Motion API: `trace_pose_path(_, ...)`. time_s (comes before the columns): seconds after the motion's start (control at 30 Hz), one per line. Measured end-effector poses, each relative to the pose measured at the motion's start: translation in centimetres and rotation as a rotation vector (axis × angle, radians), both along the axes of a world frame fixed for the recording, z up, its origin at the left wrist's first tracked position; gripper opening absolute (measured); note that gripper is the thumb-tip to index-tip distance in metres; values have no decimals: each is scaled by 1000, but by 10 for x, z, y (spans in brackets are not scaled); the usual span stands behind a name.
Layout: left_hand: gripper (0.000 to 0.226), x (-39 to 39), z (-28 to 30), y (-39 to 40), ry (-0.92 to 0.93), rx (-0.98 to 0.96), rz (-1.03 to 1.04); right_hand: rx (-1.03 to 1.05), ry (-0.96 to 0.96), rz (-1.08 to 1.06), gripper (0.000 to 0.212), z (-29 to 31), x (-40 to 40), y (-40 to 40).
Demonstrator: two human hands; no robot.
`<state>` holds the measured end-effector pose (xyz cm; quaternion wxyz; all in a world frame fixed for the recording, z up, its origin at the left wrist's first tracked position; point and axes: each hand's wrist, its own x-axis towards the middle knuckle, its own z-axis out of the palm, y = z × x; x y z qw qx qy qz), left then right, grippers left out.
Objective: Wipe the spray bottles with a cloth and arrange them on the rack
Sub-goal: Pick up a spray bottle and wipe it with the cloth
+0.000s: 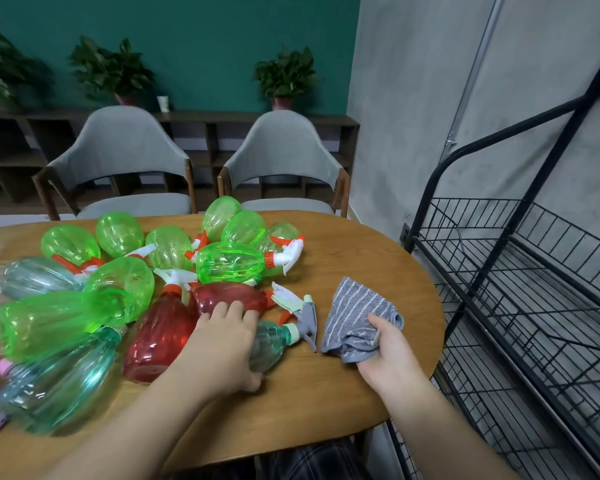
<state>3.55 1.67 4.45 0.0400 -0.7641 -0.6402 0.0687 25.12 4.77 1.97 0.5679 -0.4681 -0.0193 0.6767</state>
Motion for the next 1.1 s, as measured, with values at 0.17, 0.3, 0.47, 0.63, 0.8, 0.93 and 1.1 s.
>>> trace_pose_path(0.17, 98, -9, -18, -8, -263, 93, 29, 30, -48, -83, 20, 3, 4, -3)
trace_pose_path(0.3, 102, -12, -30, -14, -710, 219, 97, 46, -94, -16, 22, 7, -6, -4)
trace_pose_path(0.47, 96, 4, -23, -17, -1086, 391, 206, 112, -30, 170, 29, 10, -51, -14)
trace_pose_path(0.63, 89, 16, -13, -15, -1273, 427, 272, 202, 0, 287, 26, 21, -89, -17)
trace_pose_path(0.8, 32, -7, -12, -4, -1653, 207, 326, 205, -34, 273, 27, 26, -97, -1)
trace_pose_path(0.93, 62, -21, -15, -2, -1890, 82, 347, 205, 4, 307, 31, 34, -101, 7)
trace_pose_path(1.1, 81, -21, -10, 0, -1853, 32, 305, 315, -37, 369, 28, 47, -110, 7)
